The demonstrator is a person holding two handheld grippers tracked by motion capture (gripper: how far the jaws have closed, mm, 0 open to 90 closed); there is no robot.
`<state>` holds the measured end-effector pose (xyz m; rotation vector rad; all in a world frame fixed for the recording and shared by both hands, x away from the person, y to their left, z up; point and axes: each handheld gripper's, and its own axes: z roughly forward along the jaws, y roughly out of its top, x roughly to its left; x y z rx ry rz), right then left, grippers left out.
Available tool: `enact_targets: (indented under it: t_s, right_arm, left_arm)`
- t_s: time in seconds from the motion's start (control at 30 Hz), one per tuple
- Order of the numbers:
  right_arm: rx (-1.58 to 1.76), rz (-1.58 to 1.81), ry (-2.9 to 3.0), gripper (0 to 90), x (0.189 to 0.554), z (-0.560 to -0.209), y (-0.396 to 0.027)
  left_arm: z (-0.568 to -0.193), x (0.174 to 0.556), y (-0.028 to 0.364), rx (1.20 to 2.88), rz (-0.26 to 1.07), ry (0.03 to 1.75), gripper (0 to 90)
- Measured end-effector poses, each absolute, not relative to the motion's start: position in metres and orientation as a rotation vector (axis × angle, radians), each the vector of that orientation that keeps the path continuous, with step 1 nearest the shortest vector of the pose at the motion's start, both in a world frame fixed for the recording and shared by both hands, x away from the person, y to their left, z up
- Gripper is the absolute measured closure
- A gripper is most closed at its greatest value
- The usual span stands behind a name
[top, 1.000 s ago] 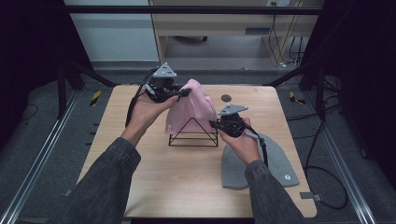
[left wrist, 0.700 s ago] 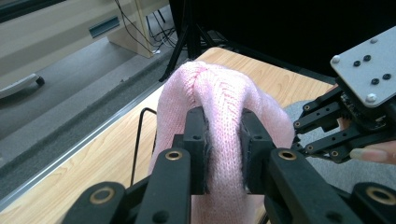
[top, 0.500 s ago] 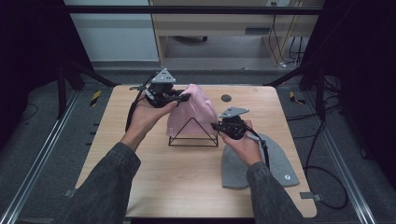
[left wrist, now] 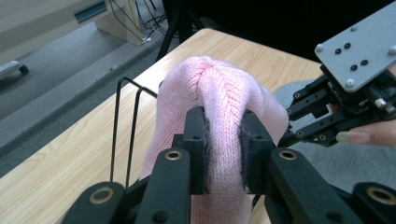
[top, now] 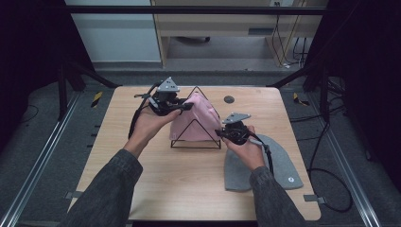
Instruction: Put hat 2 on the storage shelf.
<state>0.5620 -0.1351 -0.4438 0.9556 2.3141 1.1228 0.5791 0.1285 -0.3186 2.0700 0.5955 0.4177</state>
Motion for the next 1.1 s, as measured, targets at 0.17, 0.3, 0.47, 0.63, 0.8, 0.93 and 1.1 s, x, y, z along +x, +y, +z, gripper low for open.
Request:
enact_targets:
  t_s: [0.17, 0.3, 0.47, 0.63, 0.8, 0.93, 1.1]
  right_arm:
    - [0.965, 1.109, 2.325, 80.1, 0.562, -0.449, -0.135]
    - [0.967, 1.094, 2.338, 80.0, 0.563, -0.454, -0.134]
    - [0.969, 1.085, 2.345, 79.9, 0.564, -0.456, -0.135]
    - [0.980, 1.084, 2.346, 79.8, 0.565, -0.457, -0.135]
    - [0.974, 1.075, 2.349, 79.8, 0.564, -0.457, -0.135]
    - [0.979, 1.079, 2.353, 79.5, 0.564, -0.459, -0.136]
    - [0.990, 1.073, 2.358, 79.0, 0.564, -0.463, -0.137]
  left_arm:
    - [-0.325, 0.578, 0.130, 2.074, 0.405, 0.595, 75.3]
    - [-0.330, 0.578, 0.132, 2.075, 0.398, 0.606, 75.3]
    - [-0.335, 0.576, 0.133, 2.075, 0.392, 0.608, 75.0]
    - [-0.337, 0.575, 0.134, 2.081, 0.395, 0.604, 74.7]
    - [-0.339, 0.573, 0.135, 2.086, 0.389, 0.598, 74.6]
    - [-0.341, 0.572, 0.135, 2.092, 0.382, 0.596, 74.0]
    - [-0.345, 0.571, 0.134, 2.103, 0.367, 0.592, 71.1]
